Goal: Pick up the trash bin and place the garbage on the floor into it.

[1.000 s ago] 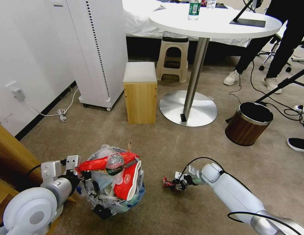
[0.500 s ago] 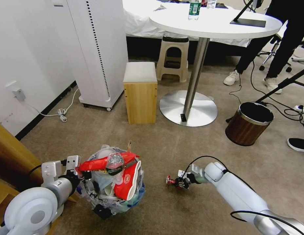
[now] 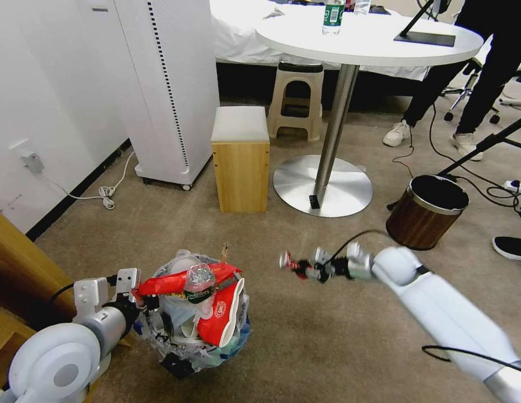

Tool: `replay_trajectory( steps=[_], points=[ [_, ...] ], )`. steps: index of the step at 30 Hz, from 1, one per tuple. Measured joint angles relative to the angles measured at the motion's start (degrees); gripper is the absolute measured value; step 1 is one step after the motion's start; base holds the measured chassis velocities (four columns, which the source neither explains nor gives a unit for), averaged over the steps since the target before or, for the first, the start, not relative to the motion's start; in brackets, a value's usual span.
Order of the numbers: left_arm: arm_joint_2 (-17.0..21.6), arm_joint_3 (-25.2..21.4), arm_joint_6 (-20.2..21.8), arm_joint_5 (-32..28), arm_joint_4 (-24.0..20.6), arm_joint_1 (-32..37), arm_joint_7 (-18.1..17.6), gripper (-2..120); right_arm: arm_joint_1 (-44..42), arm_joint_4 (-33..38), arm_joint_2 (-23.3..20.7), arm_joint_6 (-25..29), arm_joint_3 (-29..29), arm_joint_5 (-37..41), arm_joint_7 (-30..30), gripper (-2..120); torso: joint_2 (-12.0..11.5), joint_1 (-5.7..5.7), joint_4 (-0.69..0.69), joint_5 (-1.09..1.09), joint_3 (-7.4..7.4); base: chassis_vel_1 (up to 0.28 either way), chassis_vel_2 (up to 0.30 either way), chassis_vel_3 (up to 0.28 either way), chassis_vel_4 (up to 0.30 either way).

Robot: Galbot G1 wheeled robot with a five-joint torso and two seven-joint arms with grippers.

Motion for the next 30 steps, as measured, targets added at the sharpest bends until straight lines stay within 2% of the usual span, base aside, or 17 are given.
replay_trajectory(
  steps=[2, 3, 5, 7, 11, 13, 21, 30],
  points=[
    [0.02, 0.07, 0.00, -0.11, -0.04, 0.00, -0.01, 1, 0.30, 0.75, -0.12, 0.11, 0.35, 1.30, -0.36, 15, 0.00, 0.00, 0.00, 0.00, 0.00, 0.000, 0.000, 0.000, 0.000],
    [0.10, 0.20, 0.00, -0.59, -0.26, -0.04, -0.06, 1, 1.25, 2.47, -0.34, 0.52, 0.93, 5.20, -1.30, 15, 0.00, 0.00, 0.00, 0.00, 0.00, 0.000, 0.000, 0.000, 0.000],
    [0.13, 0.26, 0.02, -0.95, -0.40, -0.09, -0.10, 1, 1.88, 3.57, -0.41, 0.80, 1.05, 7.71, -1.90, 15, 0.00, 0.00, 0.00, 0.00, 0.00, 0.000, 0.000, 0.000, 0.000],
    [0.17, 0.38, 0.16, -1.89, -0.58, -0.26, -0.13, 1, 3.57, 6.75, -0.42, 1.72, 0.70, 14.69, -3.61, 15, 0.00, 0.00, 0.00, 0.00, 0.00, 0.000, 0.000, 0.000, 0.000],
    [0.15, 0.49, 0.22, -2.46, -0.62, -0.36, -0.07, 1, 4.73, 9.14, -0.33, 2.72, -0.28, 20.59, -5.43, 15, 0.00, 0.00, 0.01, -0.01, 0.00, 0.000, 0.000, 0.000, 0.000],
    [0.14, 0.61, 0.24, -2.64, -0.43, -0.67, 0.14, 1, 6.02, 12.23, 0.12, 2.84, -1.69, 28.72, -7.66, 15, 0.00, 0.00, 0.00, -0.01, 0.00, 0.000, 0.000, 0.000, 0.000],
    [-0.03, 0.84, 0.27, -2.66, 0.05, -1.06, 0.29, 1, 9.34, 17.43, 1.72, 2.13, -5.38, 35.84, -11.18, 15, 0.00, -0.01, 0.00, -0.01, 0.00, 0.000, 0.000, 0.000, 0.000],
    [-0.12, 0.82, 0.29, -2.69, 0.35, -0.99, 0.41, 1, 13.43, 19.47, 4.68, 2.14, -11.77, 39.40, -11.04, 15, 0.00, 0.00, 0.00, -0.01, 0.00, 0.000, 0.000, 0.000, 0.000]
  ],
)
